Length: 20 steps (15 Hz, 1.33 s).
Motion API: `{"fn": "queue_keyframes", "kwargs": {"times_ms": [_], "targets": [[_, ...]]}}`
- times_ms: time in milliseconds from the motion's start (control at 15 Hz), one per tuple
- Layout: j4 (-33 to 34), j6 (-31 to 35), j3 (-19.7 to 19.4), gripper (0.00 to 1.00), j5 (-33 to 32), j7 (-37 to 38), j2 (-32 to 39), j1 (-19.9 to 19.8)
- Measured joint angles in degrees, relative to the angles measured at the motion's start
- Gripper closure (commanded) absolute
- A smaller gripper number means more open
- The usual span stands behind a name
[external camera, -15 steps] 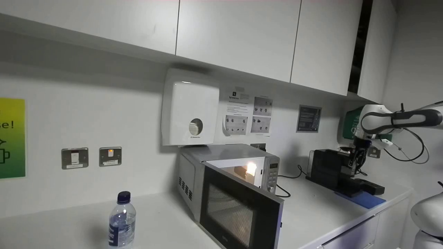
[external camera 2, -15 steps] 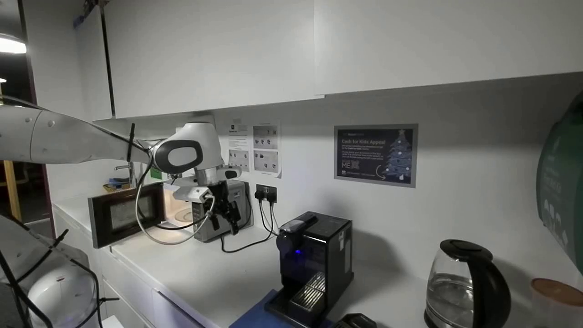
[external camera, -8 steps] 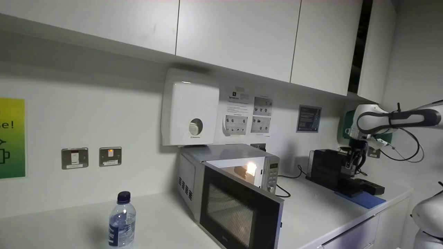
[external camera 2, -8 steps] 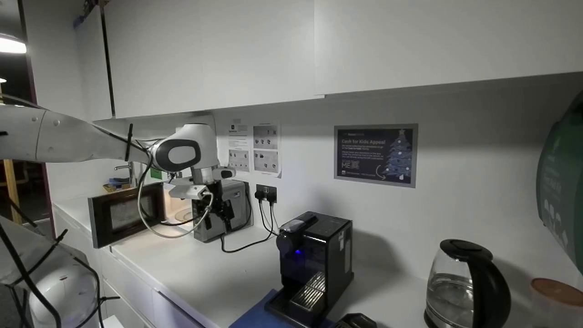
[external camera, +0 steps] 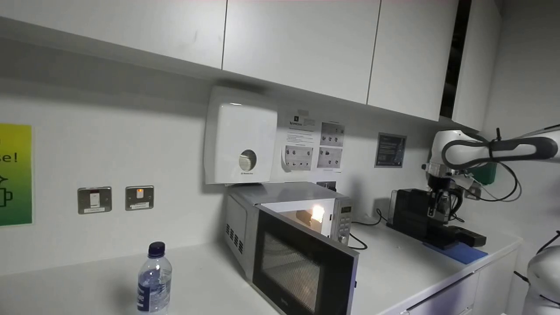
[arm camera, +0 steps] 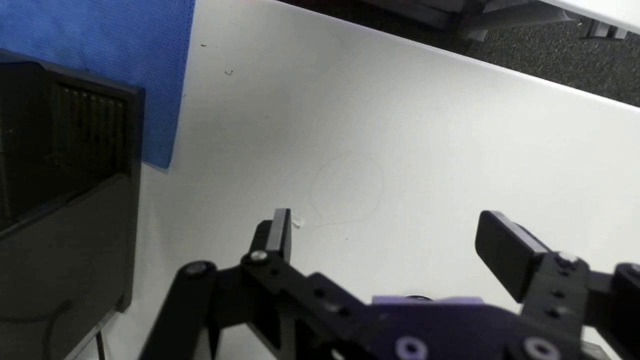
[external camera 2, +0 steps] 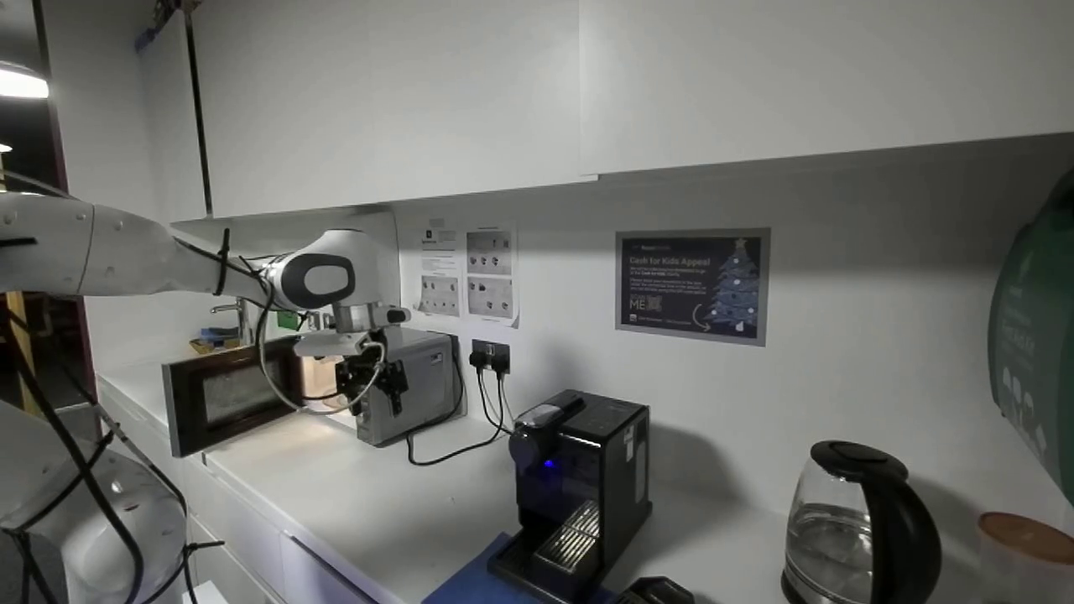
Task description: Close the microwave door
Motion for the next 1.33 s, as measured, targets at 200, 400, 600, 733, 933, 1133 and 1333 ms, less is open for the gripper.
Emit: {"fn": "queue_keyframes", "kwargs": {"times_ms": [200, 400, 600, 733, 933, 1133, 1333], "targets": [[0.00, -0.21, 2.48, 0.00, 0.17, 0.20, 0.01, 1.68], [0.00, -0.21, 5.23, 0.00, 0.25, 1.96, 0.08, 2.85], [0.00, -0.20, 8.16, 0.00, 0.25, 5.77, 0.26, 3.06], [0.00, -0.18, 9.82, 0.00, 0.25, 8.58, 0.40, 3.32], [0.01, 0.18, 11.31, 0.00, 0.99, 12.06, 0.80, 3.90], [0.01, 2.24, 12.02, 0.00, 1.40, 15.21, 1.67, 4.04], [0.02, 4.39, 12.26, 0.00, 2.89, 18.16, 2.98, 4.09]]}}
